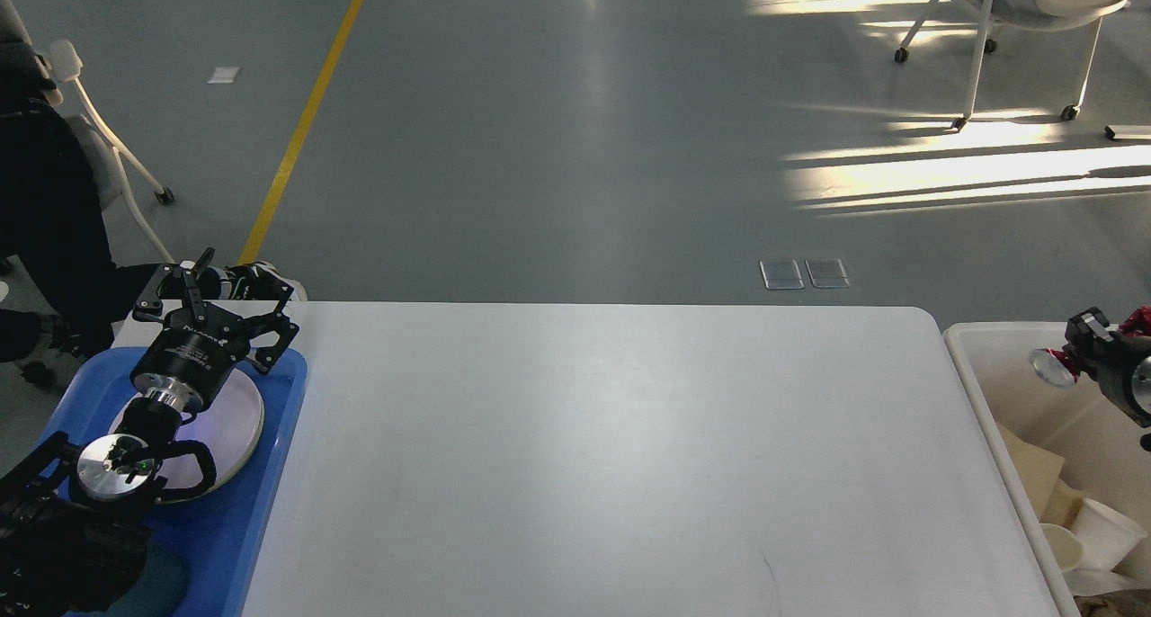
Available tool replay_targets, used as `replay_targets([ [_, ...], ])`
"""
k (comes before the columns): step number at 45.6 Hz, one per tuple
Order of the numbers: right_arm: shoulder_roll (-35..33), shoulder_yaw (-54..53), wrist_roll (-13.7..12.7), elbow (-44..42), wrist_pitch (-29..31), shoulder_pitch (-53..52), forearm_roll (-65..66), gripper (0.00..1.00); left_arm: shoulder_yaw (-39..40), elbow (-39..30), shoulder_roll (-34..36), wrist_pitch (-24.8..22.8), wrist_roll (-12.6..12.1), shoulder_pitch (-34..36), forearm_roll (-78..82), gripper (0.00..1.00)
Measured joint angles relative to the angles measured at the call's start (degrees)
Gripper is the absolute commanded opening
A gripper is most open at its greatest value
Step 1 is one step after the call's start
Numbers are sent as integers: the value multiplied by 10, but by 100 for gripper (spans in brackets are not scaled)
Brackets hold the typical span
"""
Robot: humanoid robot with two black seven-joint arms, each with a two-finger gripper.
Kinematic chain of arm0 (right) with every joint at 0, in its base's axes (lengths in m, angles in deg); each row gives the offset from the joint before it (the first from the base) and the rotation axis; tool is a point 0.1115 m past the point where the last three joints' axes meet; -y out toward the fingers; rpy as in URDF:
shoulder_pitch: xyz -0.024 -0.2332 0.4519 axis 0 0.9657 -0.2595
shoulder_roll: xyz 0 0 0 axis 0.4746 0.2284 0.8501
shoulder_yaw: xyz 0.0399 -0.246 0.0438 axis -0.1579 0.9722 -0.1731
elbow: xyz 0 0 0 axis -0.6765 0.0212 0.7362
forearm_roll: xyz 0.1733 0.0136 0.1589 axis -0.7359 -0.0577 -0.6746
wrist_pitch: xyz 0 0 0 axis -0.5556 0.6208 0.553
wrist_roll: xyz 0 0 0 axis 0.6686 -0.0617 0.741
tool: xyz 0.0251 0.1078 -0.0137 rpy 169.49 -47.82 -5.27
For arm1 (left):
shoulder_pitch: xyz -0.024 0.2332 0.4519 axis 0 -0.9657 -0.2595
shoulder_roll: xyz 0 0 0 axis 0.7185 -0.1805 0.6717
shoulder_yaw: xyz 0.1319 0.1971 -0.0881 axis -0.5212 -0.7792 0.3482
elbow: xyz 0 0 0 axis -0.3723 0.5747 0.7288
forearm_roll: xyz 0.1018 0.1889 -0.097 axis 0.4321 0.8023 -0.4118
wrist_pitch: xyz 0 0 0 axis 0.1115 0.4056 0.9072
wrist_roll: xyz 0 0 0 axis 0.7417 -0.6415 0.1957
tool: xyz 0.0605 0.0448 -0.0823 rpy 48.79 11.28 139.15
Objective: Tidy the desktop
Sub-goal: 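Lift the red can and drop it into the white bin, then raise the right gripper away from the white bin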
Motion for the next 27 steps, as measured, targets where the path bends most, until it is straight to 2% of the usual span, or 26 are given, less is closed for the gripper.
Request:
replay_targets([
  [7,18,-12,0,-50,-2,50,0,100,0,0,0,0,0,0,0,96],
  [20,23,-31,1,-59,-2,82,0,100,0,0,0,0,0,0,0,96],
  [27,22,-130,4,-62,-3,87,2,100,0,0,0,0,0,0,0,96],
])
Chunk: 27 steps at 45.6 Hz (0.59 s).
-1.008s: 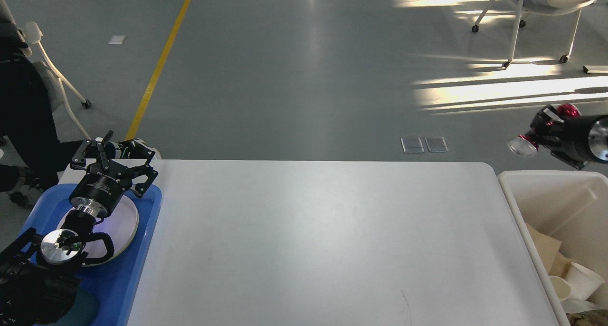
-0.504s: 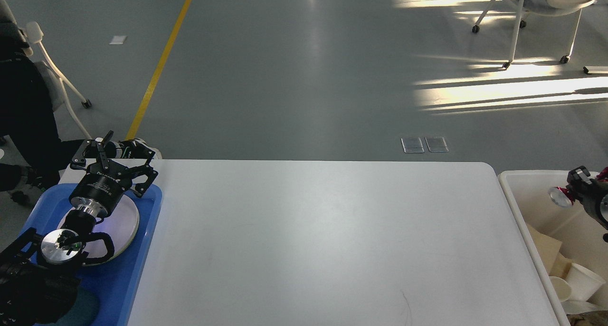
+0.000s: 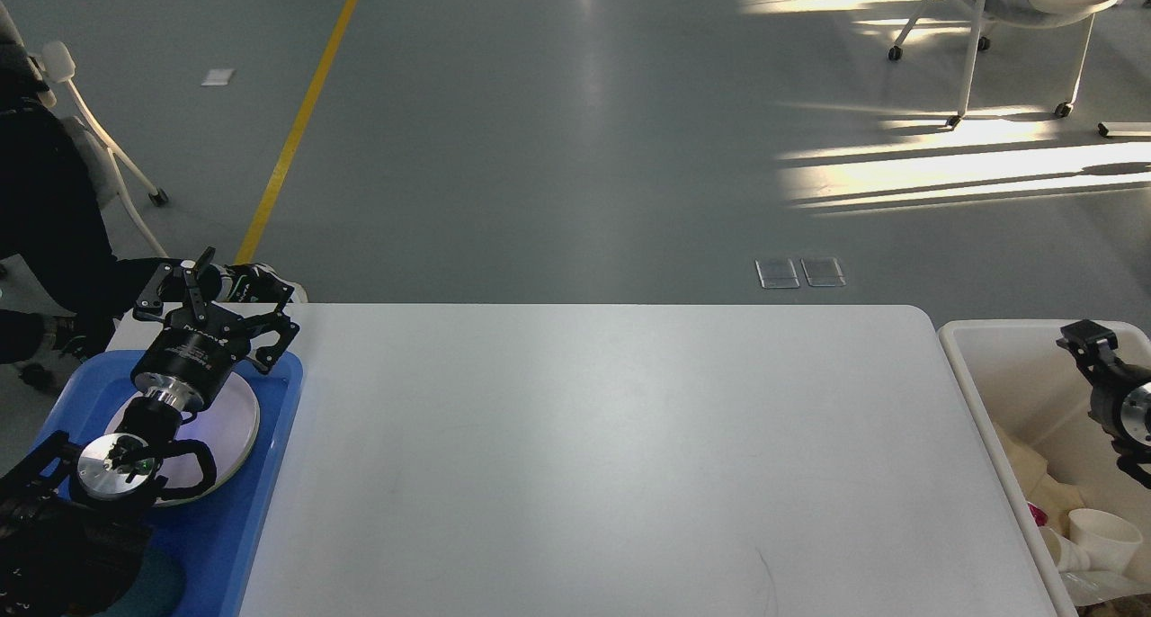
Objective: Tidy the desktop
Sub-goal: 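Raise the right gripper away from the white bin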
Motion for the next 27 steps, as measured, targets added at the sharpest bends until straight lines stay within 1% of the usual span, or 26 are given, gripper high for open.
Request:
replay_targets([
  [4,-2,-111,3,0,-2,0,1,100,0,0,0,0,0,0,0,96],
  [10,2,-317,6,6,0,-6,2,100,0,0,0,0,0,0,0,96],
  [15,33,-467,6,10,4,-6,5,100,0,0,0,0,0,0,0,96],
  [21,79,-577,16,15,6,-7,6,100,0,0,0,0,0,0,0,96],
  [27,112,-620,30,32,8,-7,7,100,0,0,0,0,0,0,0,96],
])
